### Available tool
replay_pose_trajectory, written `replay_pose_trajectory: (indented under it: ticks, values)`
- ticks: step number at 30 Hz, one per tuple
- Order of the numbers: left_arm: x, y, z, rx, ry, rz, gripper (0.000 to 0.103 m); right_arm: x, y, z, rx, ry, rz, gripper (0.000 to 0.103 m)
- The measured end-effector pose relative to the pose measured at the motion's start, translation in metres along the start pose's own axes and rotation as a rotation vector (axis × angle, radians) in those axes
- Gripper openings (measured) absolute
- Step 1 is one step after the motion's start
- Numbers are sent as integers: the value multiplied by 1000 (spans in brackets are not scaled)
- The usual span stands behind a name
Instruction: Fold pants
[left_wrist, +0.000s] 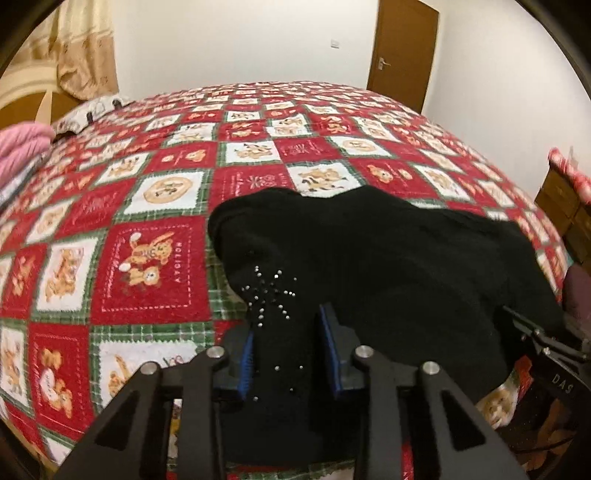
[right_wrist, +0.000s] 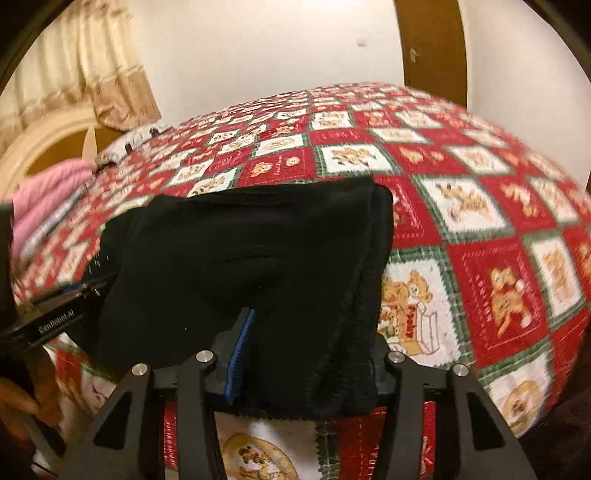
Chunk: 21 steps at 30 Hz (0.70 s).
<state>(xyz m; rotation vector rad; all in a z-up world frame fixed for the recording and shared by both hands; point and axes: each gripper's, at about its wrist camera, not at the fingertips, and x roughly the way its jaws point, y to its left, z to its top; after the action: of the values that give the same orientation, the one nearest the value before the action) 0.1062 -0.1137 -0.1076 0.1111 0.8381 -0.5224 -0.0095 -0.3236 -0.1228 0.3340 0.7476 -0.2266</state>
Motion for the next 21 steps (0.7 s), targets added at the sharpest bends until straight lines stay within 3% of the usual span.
replay_pose_trajectory:
  ticks: [2,4,6,7,8,12,21]
  values:
    - [2,9,1,-62,13,-16,48,2,-5,0,26,6,25,53]
    - [4,12,1,-92,16,-33,49,2,-5,-1,28,7,32,53]
    - [4,7,1,-59,13,-18,44,0,3,0,-26,3,-2,50]
    - [3,4,1,-42,9,-24,31,-1,9,-1,-57,-2,-23,48]
    - [2,1,2,-31,5,-30,24,-3,17,-1,-107,-9,-54,46]
    - [-1,1,5,-28,1,-8,22,-8,24,2,-169,-24,-98,35]
    - [-21,-8,9,71,-90,51,21,-27,35,8,-199,-72,-114,31]
